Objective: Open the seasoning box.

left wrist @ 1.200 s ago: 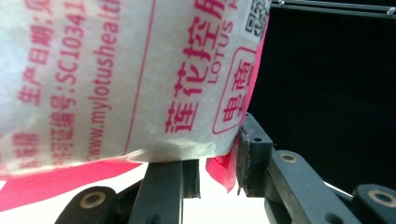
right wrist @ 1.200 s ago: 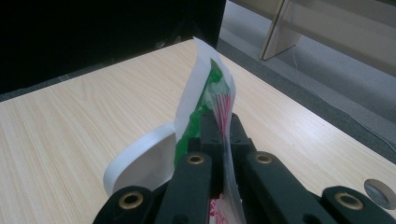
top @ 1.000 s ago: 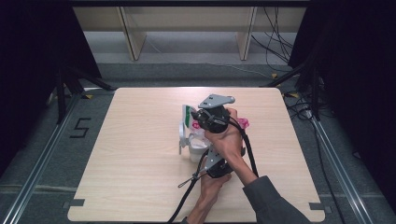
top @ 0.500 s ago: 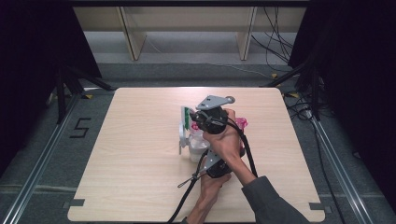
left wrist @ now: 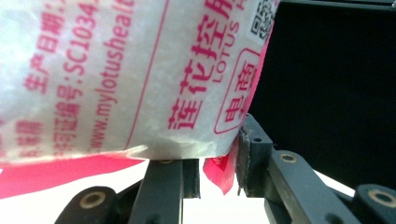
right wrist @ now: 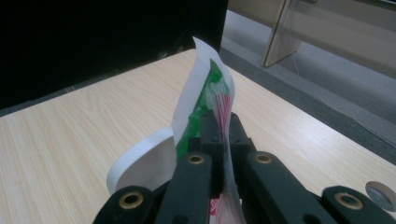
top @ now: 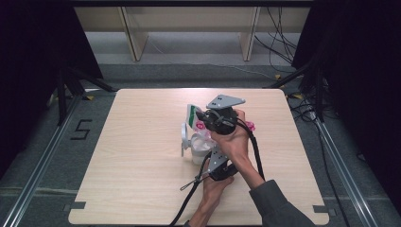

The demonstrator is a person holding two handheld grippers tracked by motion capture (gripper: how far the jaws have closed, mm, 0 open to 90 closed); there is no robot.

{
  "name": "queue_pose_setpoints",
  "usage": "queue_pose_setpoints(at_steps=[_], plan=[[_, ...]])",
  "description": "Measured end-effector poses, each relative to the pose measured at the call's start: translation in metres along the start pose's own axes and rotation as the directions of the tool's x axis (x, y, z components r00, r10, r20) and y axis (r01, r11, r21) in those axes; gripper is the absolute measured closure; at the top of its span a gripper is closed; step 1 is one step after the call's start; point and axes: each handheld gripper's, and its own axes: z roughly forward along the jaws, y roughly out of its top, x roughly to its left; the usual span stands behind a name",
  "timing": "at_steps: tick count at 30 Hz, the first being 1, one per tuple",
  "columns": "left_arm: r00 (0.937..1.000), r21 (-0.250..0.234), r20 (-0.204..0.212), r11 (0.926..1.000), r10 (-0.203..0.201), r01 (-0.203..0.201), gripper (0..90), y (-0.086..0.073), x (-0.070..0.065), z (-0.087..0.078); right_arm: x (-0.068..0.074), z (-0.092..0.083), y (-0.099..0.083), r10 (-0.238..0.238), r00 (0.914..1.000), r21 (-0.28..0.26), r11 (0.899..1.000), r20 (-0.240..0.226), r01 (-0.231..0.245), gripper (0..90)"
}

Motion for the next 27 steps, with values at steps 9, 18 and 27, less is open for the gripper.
queue_pose_setpoints(at_steps=[9,18,27], plan=[[0.9995,0.018,-0.031,0.9998,-0.009,0.01,72.8,-0.004,0.001,-0.004,-0.01,-0.017,-0.005,0.069,0.9975,-0.066,0.995,-0.013,-0.07,90.0],[0.9987,0.054,-0.049,0.9984,-0.016,0.018,66.4,-0.01,0.0,-0.011,-0.02,-0.034,-0.02,0.133,0.9894,-0.147,0.979,-0.058,-0.14,90.0],[0.992,0.119,-0.121,0.9927,0.034,-0.02,47.7,-0.008,0.005,-0.031,-0.031,-0.046,-0.039,0.208,0.9734,-0.222,0.949,-0.096,-0.225,90.0]])
